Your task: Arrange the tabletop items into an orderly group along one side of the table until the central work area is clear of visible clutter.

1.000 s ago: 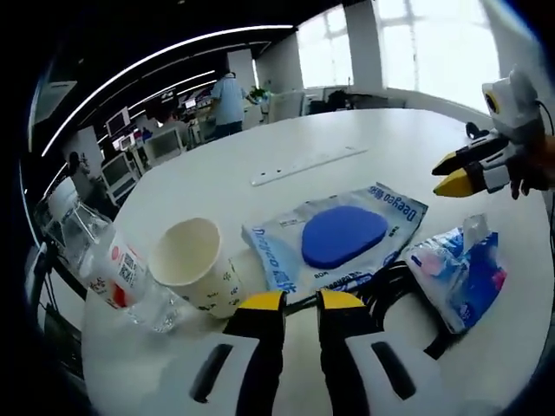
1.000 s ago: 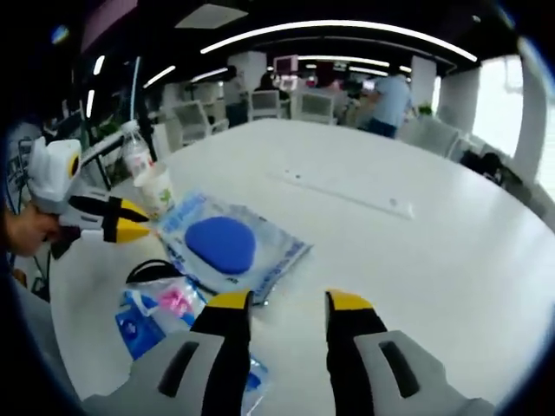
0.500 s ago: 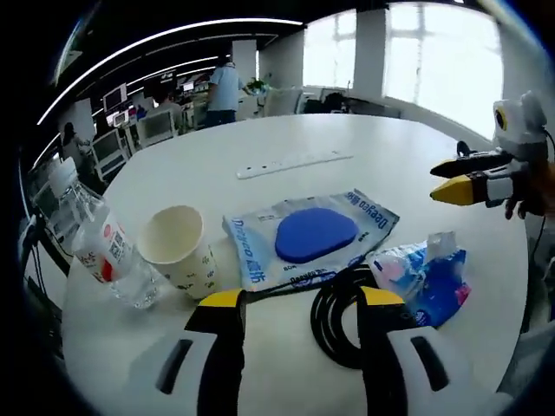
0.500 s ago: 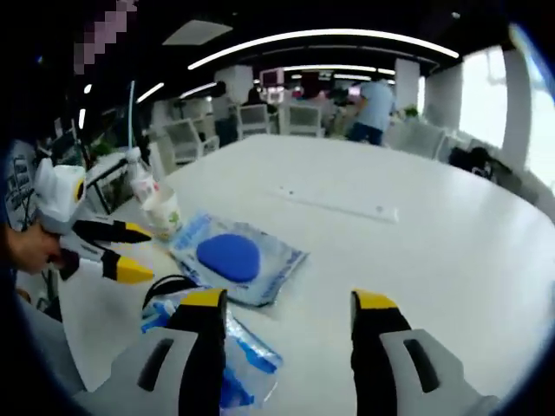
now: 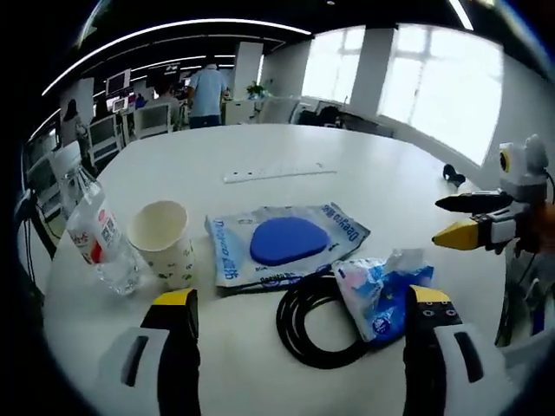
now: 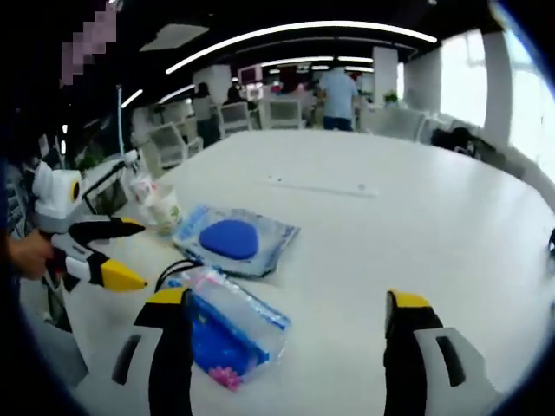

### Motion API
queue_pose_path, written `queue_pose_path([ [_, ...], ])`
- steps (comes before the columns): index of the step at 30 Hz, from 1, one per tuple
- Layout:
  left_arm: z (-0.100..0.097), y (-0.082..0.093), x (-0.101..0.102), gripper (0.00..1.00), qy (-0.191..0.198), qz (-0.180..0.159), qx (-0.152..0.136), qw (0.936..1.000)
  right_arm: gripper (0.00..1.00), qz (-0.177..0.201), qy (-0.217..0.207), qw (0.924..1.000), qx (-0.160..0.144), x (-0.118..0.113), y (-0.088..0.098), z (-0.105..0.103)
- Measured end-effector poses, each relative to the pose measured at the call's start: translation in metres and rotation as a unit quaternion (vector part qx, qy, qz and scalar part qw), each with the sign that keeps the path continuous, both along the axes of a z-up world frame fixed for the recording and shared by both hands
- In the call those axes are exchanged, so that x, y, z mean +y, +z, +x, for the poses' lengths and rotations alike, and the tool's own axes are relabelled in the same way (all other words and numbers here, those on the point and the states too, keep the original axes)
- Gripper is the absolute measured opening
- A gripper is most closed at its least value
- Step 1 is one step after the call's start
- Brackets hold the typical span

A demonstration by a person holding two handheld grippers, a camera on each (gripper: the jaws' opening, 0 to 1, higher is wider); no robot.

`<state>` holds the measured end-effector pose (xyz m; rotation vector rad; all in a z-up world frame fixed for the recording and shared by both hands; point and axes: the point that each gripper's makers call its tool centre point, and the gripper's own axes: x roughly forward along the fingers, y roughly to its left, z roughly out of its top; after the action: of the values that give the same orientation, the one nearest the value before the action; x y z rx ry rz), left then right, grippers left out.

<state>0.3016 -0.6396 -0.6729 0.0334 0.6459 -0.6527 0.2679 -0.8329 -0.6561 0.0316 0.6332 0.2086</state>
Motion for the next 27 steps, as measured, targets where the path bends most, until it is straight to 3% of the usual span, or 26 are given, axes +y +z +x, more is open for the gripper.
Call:
queue_pose_path([
  [7,-0.012,0.003,-0.007,0.97,-0.028,0.006,-0.001,0.9996,0.87,-0.008,-0.007,0.9999,0.006,-0.001,0.003,-0.016],
  [13,-0.021,0.003,-0.008,0.93,-0.039,0.010,-0.001,0.9992,0.74,-0.018,-0.013,0.9997,-0.008,-0.006,0.013,-0.022],
  [27,-0.029,0.000,-0.020,0.66,-0.078,0.017,0.003,0.9968,0.50,-0.039,-0.001,0.9992,0.004,-0.007,0.008,-0.037],
])
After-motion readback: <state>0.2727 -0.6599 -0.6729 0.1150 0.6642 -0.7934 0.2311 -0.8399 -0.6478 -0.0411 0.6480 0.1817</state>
